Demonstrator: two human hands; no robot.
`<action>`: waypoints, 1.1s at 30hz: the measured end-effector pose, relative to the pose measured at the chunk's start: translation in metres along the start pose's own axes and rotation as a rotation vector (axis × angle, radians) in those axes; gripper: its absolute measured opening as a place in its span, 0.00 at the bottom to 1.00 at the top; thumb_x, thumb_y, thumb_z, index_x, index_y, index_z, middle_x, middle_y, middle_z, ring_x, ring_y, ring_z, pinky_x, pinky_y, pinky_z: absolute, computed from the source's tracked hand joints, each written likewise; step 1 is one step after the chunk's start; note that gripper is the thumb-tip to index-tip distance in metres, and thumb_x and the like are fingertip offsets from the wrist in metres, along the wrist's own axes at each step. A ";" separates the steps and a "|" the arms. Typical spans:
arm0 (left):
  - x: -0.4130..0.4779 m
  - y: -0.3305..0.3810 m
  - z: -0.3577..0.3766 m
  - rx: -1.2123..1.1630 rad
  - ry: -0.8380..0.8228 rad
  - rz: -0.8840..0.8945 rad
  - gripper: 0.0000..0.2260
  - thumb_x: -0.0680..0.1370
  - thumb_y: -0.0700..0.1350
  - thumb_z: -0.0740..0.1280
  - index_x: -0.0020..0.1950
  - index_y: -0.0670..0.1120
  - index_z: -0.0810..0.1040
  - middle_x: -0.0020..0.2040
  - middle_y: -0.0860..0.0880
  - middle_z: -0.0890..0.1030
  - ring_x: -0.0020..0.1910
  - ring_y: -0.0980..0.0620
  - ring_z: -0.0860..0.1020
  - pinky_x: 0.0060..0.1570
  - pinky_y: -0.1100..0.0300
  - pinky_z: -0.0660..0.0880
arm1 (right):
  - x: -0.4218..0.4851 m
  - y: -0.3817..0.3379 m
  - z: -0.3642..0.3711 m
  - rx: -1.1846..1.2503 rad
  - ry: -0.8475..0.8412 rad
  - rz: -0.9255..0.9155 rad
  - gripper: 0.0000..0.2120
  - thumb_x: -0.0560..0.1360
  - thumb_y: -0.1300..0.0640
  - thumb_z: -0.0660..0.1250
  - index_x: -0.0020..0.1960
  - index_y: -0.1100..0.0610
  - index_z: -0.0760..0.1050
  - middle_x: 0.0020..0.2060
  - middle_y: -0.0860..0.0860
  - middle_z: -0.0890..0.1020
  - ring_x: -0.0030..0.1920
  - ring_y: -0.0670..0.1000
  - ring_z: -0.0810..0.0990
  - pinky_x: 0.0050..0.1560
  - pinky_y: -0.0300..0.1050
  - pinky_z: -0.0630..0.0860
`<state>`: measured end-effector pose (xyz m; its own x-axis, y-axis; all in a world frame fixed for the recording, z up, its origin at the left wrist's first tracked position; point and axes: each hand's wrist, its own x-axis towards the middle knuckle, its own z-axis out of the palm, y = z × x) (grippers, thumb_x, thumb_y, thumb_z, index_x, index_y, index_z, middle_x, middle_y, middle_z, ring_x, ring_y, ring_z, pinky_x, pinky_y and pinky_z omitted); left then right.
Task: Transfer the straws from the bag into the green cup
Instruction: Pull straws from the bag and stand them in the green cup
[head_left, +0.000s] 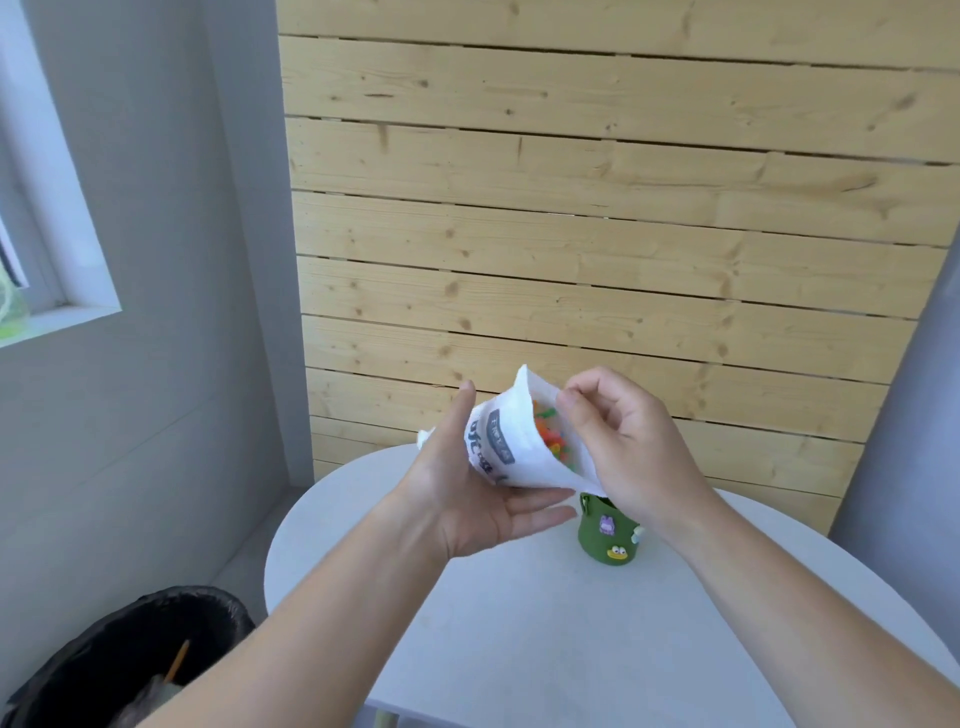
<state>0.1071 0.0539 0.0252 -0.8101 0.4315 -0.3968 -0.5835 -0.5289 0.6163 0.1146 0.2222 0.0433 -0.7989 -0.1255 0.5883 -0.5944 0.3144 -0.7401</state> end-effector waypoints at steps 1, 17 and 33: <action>0.005 0.000 0.001 -0.039 0.026 0.044 0.38 0.76 0.72 0.65 0.67 0.38 0.80 0.60 0.31 0.84 0.57 0.29 0.84 0.54 0.35 0.81 | -0.002 0.002 0.001 0.005 -0.026 0.001 0.10 0.82 0.59 0.65 0.42 0.51 0.77 0.34 0.39 0.80 0.37 0.41 0.77 0.42 0.31 0.71; 0.082 -0.001 0.004 0.003 0.224 0.654 0.28 0.79 0.50 0.75 0.74 0.39 0.72 0.53 0.44 0.80 0.54 0.44 0.83 0.63 0.47 0.79 | -0.019 0.065 0.016 0.723 0.438 0.944 0.22 0.82 0.43 0.61 0.65 0.60 0.74 0.59 0.59 0.83 0.56 0.59 0.84 0.63 0.57 0.78; 0.098 -0.032 0.009 0.395 0.288 0.971 0.32 0.69 0.53 0.81 0.69 0.48 0.71 0.53 0.50 0.81 0.50 0.54 0.84 0.48 0.61 0.80 | -0.019 0.083 0.022 1.098 0.421 1.110 0.25 0.85 0.49 0.52 0.65 0.70 0.73 0.54 0.68 0.84 0.56 0.66 0.84 0.57 0.62 0.81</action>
<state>0.0465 0.1200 -0.0272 -0.9288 -0.2587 0.2652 0.3308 -0.2570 0.9080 0.0784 0.2301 -0.0363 -0.8868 0.0045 -0.4620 0.3059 -0.7438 -0.5943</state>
